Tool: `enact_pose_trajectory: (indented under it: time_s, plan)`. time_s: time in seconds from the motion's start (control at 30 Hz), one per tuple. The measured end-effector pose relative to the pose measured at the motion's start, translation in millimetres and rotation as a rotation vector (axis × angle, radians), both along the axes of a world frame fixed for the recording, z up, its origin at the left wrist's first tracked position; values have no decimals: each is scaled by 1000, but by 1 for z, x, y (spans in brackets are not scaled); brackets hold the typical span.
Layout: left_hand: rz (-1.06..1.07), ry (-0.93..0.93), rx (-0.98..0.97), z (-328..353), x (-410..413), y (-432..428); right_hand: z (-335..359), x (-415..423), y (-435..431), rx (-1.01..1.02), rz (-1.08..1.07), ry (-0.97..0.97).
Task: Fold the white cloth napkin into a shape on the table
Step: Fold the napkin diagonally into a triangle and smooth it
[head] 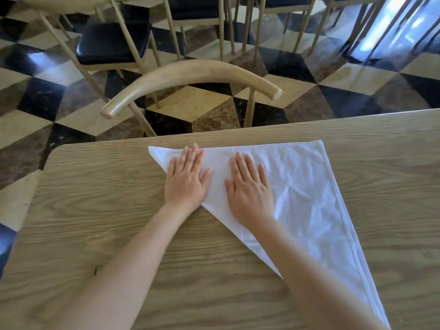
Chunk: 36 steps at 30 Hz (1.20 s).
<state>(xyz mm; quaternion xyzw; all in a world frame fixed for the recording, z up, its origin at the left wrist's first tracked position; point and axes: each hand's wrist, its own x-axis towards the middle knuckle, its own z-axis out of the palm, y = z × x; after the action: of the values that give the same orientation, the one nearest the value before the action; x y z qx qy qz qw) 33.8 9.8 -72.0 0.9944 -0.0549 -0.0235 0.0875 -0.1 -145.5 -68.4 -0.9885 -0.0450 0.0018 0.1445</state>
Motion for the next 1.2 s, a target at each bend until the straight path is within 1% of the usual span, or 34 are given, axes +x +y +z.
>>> enact_pose_trajectory:
  time_s: [0.1,0.33,0.4,0.43,0.47,0.57,0.63,0.7,0.83,1.0,1.13,1.2]
  plan:
    - [43,58,11,3,3,13,1,-9,-35,-46,-118,3]
    - [45,97,31,8,3,16,3,-28,-106,-73,-385,85]
    - [91,121,42,12,1,14,9,-32,-110,-72,-431,112]
    - [91,135,37,14,-5,-1,11,-40,-109,-58,-444,127]
    - [62,127,13,17,-12,-20,14,-45,-100,-31,-422,130]
    - [-126,19,-112,22,-40,-80,17,-60,-43,39,-183,59]
    - [-135,45,-133,17,-48,-90,11,-65,-17,25,-118,18]
    - [-103,54,-108,10,-46,-78,6,-65,-11,8,-144,6]
    - [-161,54,-32,6,-44,-76,3,-80,-36,-20,-225,-35]
    - [-149,33,14,9,-46,-74,0,-135,-96,-85,-309,-4]
    - [-159,62,18,9,-47,-76,1,-181,-136,-112,-331,46]
    - [-142,104,43,11,-45,-75,3,-199,-151,-132,-354,61]
